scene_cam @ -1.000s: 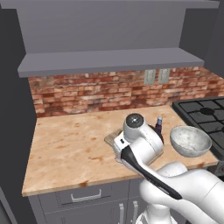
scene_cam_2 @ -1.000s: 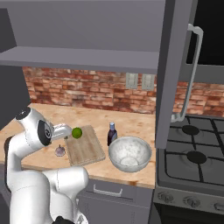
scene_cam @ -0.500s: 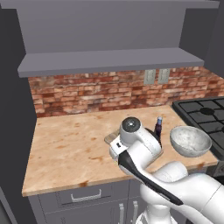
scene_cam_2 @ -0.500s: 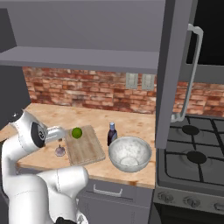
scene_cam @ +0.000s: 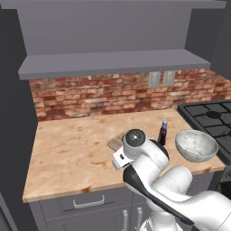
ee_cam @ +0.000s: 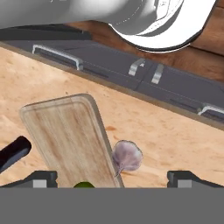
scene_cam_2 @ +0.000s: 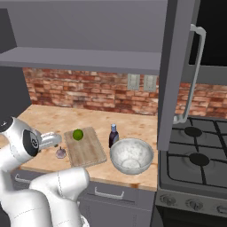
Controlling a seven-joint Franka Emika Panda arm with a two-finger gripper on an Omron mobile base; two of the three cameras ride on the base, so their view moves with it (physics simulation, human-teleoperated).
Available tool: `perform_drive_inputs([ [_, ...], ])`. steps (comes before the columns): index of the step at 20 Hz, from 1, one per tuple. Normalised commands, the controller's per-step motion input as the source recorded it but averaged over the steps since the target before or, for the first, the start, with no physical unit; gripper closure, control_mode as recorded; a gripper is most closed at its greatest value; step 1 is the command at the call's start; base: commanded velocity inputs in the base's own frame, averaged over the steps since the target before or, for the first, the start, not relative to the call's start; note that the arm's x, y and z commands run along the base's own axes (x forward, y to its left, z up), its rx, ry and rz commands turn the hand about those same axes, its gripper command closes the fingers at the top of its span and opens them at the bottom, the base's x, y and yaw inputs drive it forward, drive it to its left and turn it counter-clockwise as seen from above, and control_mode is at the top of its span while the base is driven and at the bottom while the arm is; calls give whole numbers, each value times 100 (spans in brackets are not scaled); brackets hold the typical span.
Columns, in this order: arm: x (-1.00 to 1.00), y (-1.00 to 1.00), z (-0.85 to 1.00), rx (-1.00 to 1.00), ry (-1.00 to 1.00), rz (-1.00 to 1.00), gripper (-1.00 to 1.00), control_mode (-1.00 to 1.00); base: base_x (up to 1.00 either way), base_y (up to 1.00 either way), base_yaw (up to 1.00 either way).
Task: Open the cabinet. Place the bowl and condiment on the counter. Then place the lime and garlic on the cutting board.
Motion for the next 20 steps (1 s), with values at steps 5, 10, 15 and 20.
perform_drive_inputs([
  [5, 13, -1, -16, 1, -3, 0, -100, -100, 0, 0, 0],
  [10, 18, 0, -15, 2, 0, 0, -100, -100, 0, 0, 0],
  [15, 16, 1, -20, 2, 0, 0, -100, -100, 0, 0, 0],
  [20, 16, 4, -22, 1, 0, 0, -100, -100, 0, 0, 0],
])
